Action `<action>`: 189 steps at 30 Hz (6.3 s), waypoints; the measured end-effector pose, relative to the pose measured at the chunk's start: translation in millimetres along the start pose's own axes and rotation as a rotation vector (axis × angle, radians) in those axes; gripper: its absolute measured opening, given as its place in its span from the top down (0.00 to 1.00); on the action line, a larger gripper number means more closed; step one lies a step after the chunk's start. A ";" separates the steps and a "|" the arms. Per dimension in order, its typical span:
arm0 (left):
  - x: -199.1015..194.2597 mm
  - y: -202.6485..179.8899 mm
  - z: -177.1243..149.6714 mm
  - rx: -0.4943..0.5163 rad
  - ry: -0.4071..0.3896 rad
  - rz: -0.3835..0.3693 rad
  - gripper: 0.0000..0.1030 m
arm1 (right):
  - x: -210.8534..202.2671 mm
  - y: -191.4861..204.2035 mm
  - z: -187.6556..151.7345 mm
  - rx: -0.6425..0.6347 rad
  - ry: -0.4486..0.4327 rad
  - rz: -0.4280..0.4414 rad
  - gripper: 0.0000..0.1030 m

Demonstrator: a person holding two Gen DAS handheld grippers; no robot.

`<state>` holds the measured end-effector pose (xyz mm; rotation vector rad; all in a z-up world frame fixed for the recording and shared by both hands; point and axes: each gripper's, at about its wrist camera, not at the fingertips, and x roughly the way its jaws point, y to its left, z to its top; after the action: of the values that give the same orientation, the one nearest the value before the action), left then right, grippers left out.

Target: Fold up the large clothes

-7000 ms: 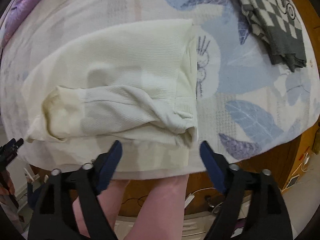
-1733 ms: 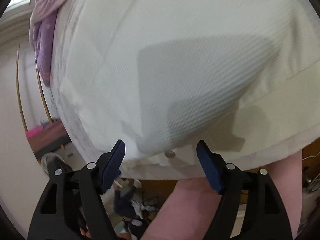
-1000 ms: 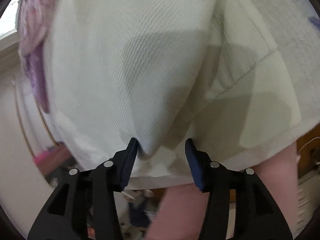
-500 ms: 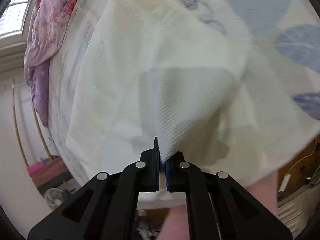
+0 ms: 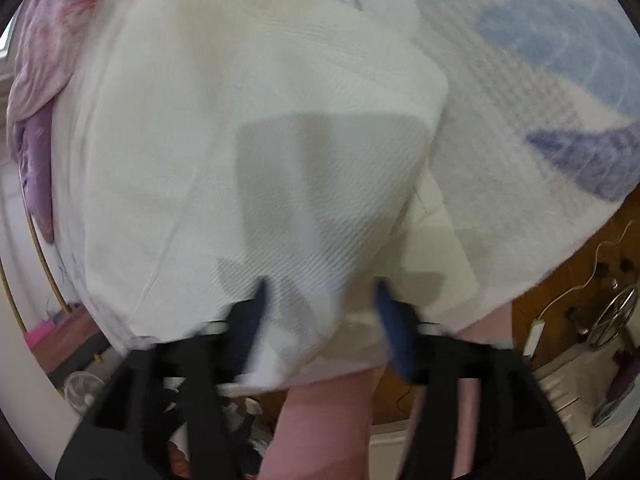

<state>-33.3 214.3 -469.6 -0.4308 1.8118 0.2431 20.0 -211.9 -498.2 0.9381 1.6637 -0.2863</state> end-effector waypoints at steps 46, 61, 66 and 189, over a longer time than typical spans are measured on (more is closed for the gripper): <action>39.6 -264.9 149.7 0.500 -0.753 -0.034 0.79 | 75.9 184.5 57.2 -0.922 -0.727 0.123 0.79; -32.8 -109.2 165.8 0.360 -0.739 0.179 0.96 | -21.0 82.4 103.3 -0.613 -0.622 -0.162 0.94; 19.1 -77.1 108.0 0.317 -0.508 0.162 0.97 | 37.3 51.8 66.2 -0.560 -0.260 -0.309 0.90; 65.2 -396.6 186.5 0.411 -0.004 0.097 0.97 | 53.0 53.6 115.5 -0.405 -0.037 -0.104 0.73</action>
<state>278.9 -86.1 -562.2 -0.0533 1.8232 -0.0642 137.8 -226.9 -568.3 0.5406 1.6572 -0.0314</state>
